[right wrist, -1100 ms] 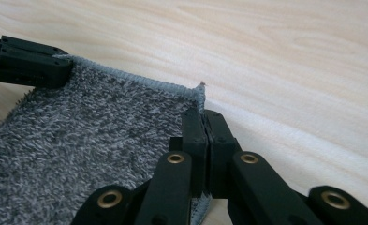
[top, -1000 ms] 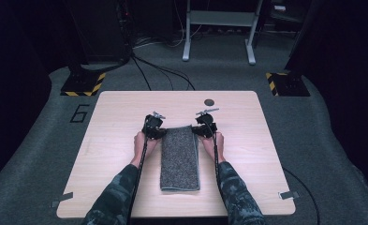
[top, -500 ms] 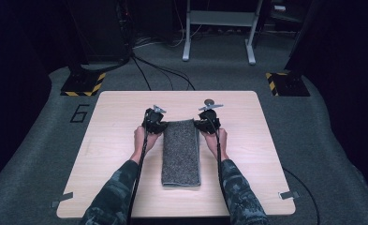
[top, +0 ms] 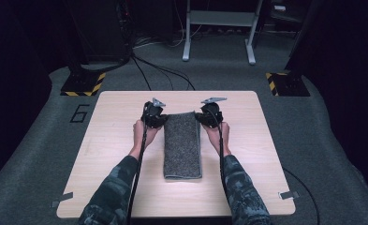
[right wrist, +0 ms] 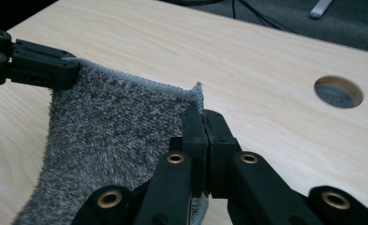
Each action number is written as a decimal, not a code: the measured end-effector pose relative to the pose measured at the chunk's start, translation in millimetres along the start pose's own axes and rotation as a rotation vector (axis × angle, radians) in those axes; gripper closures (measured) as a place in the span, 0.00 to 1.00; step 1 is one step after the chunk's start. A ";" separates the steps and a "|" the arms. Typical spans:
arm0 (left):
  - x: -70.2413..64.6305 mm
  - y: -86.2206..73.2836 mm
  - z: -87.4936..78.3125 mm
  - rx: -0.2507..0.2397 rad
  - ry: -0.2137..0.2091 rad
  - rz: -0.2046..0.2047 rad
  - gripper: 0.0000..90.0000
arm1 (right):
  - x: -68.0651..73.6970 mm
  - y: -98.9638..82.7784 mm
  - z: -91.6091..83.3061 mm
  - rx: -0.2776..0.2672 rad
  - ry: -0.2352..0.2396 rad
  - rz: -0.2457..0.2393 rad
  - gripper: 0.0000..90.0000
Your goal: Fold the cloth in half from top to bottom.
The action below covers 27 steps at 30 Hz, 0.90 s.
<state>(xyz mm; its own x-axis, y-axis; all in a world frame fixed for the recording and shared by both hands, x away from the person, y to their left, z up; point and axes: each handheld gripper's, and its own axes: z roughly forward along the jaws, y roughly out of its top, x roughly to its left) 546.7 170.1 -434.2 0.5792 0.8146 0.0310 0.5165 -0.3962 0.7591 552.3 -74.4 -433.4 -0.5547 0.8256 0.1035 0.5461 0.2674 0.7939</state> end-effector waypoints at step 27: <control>-25.1 -6.5 -43.6 -0.078 -0.092 0.083 0.97 | 13.6 -24.8 -54.5 -0.111 0.049 -0.022 0.99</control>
<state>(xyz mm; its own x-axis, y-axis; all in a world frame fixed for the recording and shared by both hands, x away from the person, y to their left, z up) 501.3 170.7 -411.5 0.6755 0.7363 0.0387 0.4157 -0.4237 0.8048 497.0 -96.9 -419.0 -0.5970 0.7944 0.1120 0.4618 0.2261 0.8577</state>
